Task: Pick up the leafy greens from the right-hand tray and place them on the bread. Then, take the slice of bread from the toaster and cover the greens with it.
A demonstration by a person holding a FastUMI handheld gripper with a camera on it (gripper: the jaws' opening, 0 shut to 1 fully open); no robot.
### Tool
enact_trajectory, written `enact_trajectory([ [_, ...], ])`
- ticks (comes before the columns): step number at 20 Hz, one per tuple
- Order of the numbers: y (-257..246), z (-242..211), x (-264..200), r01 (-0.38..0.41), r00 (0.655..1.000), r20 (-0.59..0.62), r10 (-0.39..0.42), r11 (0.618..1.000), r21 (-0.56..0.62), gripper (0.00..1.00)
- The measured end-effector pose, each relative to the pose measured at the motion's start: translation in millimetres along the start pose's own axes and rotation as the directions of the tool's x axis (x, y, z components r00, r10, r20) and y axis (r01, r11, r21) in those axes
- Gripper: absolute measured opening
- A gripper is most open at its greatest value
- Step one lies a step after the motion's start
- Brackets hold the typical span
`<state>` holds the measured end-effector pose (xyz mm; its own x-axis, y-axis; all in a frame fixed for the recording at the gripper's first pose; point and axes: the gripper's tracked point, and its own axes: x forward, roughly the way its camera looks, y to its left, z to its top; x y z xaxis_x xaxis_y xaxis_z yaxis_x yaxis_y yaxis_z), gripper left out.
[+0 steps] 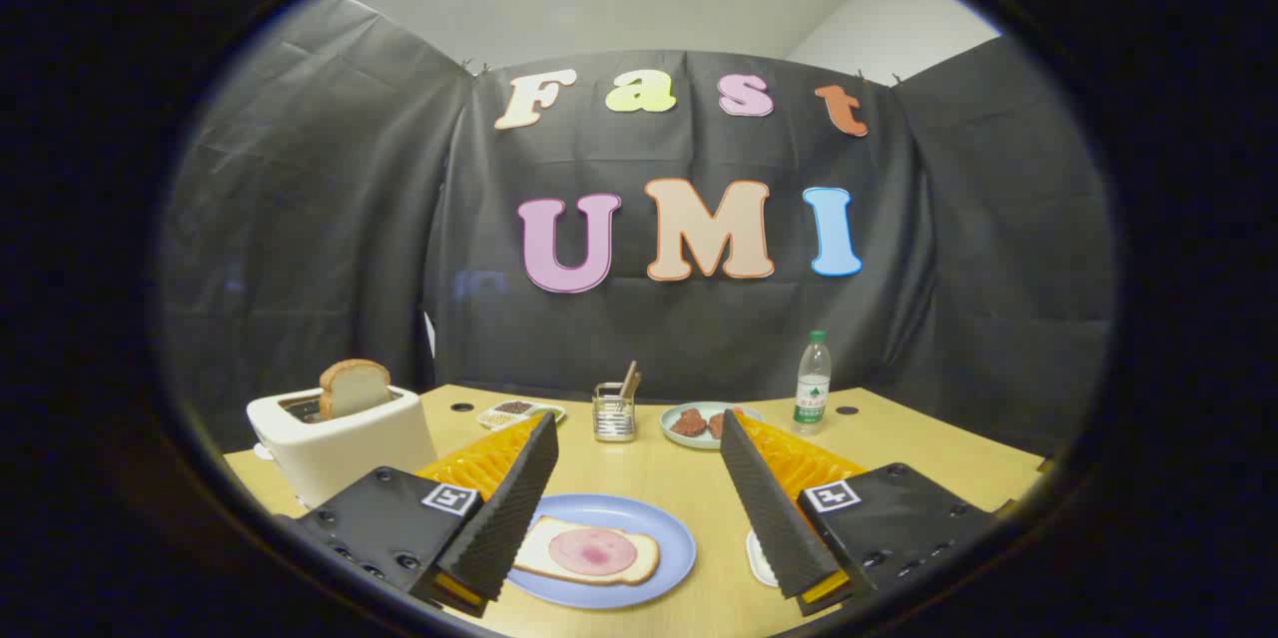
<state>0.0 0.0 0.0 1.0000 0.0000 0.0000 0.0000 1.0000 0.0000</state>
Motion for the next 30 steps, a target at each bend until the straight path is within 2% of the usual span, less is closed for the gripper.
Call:
enact_trajectory([
  [8, 1, 5, -2, 0.000, 1.000, 0.022, 0.000, 1.000, -0.004, 1.00],
  [15, -18, 6, -3, 0.048, 0.999, 0.019, -0.047, 0.998, -0.043, 1.00],
  [19, -57, -2, -5, 0.129, 0.992, 0.000, -0.129, 0.991, -0.039, 1.00],
  [23, -110, -33, -3, 0.194, 0.977, -0.085, -0.194, 0.981, -0.006, 1.00],
  [26, -160, -61, -5, 0.265, 0.955, -0.162, -0.248, 0.960, 0.096, 1.00],
  [30, -216, -97, -9, 0.360, 0.918, -0.251, -0.308, 0.911, 0.202, 1.00],
])
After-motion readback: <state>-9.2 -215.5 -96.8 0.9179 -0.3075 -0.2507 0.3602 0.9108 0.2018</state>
